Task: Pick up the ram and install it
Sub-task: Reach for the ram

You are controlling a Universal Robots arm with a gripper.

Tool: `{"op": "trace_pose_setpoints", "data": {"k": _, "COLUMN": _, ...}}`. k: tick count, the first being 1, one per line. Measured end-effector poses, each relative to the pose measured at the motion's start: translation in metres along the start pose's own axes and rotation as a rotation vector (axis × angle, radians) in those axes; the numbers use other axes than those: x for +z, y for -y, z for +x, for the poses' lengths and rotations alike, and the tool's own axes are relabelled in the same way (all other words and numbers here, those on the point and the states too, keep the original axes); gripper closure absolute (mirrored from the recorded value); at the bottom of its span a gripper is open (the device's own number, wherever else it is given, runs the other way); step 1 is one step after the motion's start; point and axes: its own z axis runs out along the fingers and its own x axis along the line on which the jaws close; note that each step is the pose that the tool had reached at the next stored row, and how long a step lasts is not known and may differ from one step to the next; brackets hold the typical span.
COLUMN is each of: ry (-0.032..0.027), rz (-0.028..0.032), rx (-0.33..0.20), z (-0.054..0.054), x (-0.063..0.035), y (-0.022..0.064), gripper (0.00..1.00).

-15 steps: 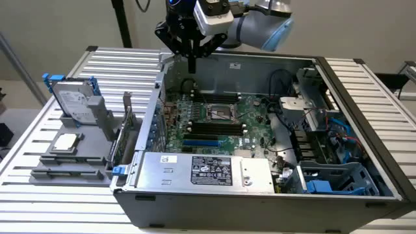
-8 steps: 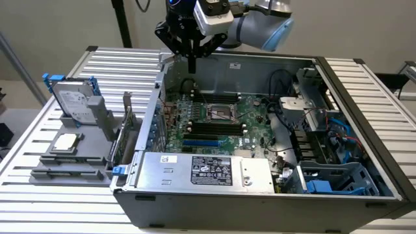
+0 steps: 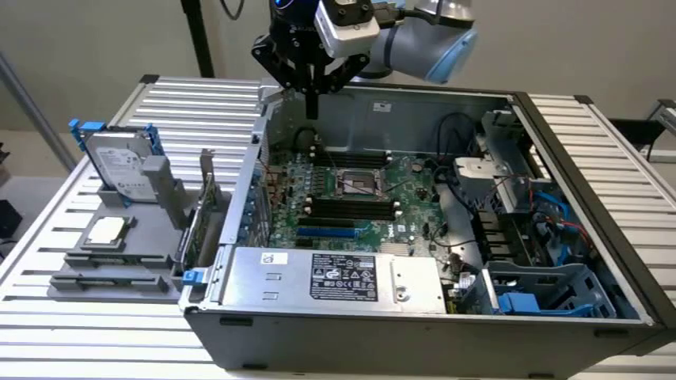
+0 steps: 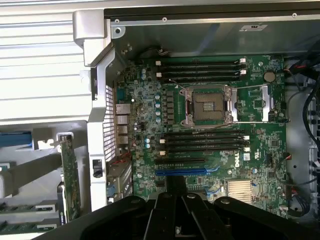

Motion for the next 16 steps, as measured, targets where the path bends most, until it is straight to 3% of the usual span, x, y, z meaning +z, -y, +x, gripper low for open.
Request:
{"op": "trace_pose_setpoints", "data": {"k": 4, "ry": -0.0001, "rz": 0.0002, "rx": 0.000, "z": 0.003, "x": -0.0003, "y": 0.0028, "gripper": 0.89}}
{"op": "trace_pose_setpoints", "data": {"k": 16, "ry": -0.0001, "rz": 0.0001, "rx": 0.000, "z": 0.046, "x": -0.0010, "y": 0.0263, "gripper": 0.89}}
